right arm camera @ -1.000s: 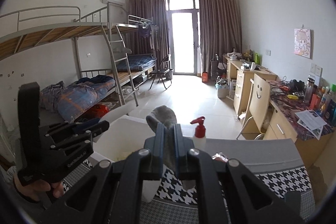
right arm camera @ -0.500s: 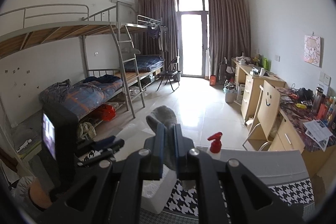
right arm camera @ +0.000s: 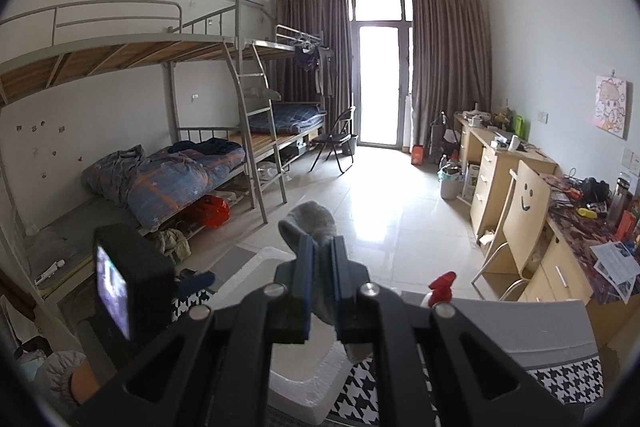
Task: Organize soft objects
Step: 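Open the left gripper to drop the white tube into the foam box, then open the right gripper to drop the grey cloth into the foam box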
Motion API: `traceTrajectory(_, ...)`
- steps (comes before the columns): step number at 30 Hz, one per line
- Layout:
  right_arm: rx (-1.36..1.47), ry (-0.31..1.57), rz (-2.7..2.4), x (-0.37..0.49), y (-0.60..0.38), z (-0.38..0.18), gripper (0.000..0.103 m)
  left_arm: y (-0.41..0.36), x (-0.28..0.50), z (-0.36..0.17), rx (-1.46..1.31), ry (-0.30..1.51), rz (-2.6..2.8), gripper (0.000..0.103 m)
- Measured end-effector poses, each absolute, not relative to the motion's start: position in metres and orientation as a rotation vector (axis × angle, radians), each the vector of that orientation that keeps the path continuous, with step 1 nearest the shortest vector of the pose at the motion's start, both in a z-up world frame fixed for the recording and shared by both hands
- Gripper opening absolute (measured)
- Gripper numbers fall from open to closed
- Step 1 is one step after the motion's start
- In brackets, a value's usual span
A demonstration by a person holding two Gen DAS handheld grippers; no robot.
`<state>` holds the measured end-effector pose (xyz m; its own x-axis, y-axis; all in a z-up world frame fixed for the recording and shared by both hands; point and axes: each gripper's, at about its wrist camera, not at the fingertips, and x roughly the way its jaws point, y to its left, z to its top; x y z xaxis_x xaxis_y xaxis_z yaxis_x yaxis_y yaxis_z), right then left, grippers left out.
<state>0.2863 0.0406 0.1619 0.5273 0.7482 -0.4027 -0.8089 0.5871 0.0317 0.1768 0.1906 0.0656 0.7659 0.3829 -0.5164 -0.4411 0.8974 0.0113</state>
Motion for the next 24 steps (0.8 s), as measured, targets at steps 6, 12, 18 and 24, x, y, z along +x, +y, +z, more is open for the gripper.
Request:
traceTrajectory(6,-0.178,0.403,0.965,0.284,0.052,0.162,0.011,0.199,0.166,0.067,-0.127,0.522,0.494,0.093)
traceTrajectory(12,-0.185,0.401,0.987,0.28,0.06,0.164,0.011,0.204,0.158,0.067,-0.139,0.514,0.513,0.094)
traceTrajectory(18,-0.201,0.409,1.008,0.277,0.071,0.162,0.011,0.211,0.147,0.066,-0.151,0.503,0.526,0.094)
traceTrajectory(24,-0.222,0.461,1.009,0.284,0.083,0.146,0.011,0.217,0.135,0.067,-0.16,0.488,0.531,0.094)
